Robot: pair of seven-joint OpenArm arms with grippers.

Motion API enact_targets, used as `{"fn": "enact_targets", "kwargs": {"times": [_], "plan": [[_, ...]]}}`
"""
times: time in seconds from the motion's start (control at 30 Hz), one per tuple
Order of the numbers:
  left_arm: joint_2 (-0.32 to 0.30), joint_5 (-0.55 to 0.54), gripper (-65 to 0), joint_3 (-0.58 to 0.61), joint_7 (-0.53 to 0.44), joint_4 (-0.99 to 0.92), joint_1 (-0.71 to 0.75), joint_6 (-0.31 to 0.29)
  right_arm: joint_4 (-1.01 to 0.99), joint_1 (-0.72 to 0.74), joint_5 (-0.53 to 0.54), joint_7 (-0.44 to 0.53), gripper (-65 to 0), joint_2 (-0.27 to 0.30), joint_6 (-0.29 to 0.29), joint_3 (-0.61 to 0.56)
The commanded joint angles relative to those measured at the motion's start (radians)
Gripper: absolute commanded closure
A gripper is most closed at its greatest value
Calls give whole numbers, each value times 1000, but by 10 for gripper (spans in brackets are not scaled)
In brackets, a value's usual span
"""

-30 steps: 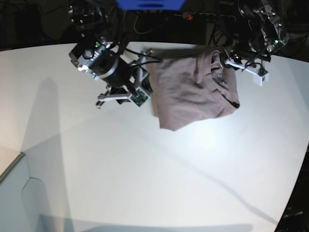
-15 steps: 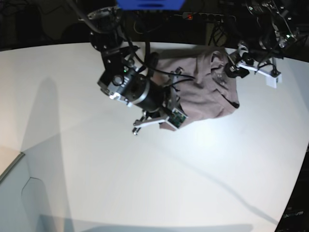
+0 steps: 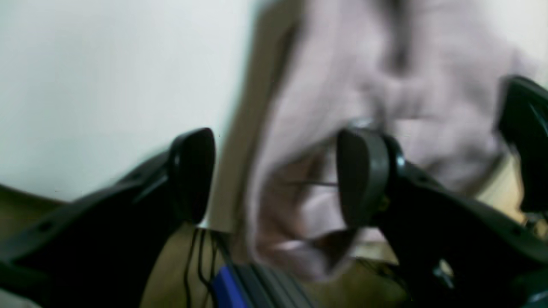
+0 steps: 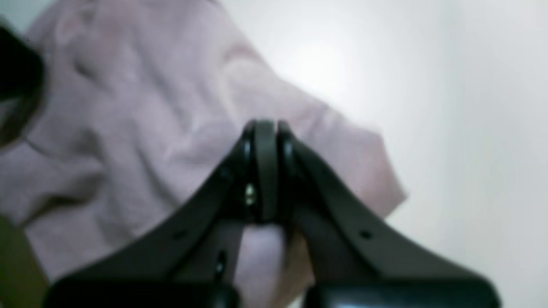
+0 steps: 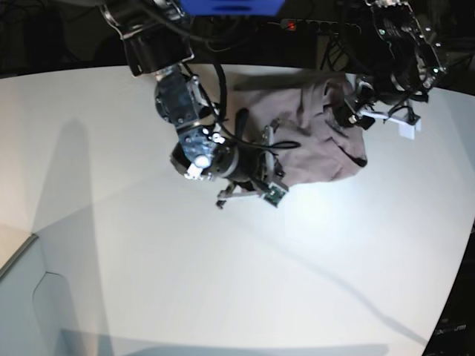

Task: Layout the t-shirt on the table in an organized manner, then fold the t-shirt properly
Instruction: 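Press and smooth the folded bundle with both grippers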

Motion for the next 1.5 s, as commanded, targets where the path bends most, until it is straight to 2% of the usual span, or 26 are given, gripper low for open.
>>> {"fn": "enact_targets", "kwargs": {"times": [0.0,0.17,0.47,0.77,1.0,1.27,1.33,1.47], "plan": [[-8,-3,-431,-1,-2,-9,-16,7,17,22,11,28,0,-8,0,15],[-9,-2,-431,-1,-4,-97,-46,9,11,14,11,31,0,-5,0,59],[-9,-3,-431,70,-4,-107,-57,16,11,8,11,31,0,60,0,62],[-9,-11,-431,63,7,123,37,12,307,-82,11,24,0,67,0,64],[-9,-9,-433,63,4,282,98,10,384,-150,11,24,0,70,0,62],[-14,-2,-433,68,7,135,-60,18,385,-205,11,24,0,104,0,64],[-36,-2,-433,82,8,83,-98,18,385,-213,11,24,0,122,0,72],[-68,-2,-433,123,7,23,-121,19,385,-220,11,24,0,124,0,142]]}}
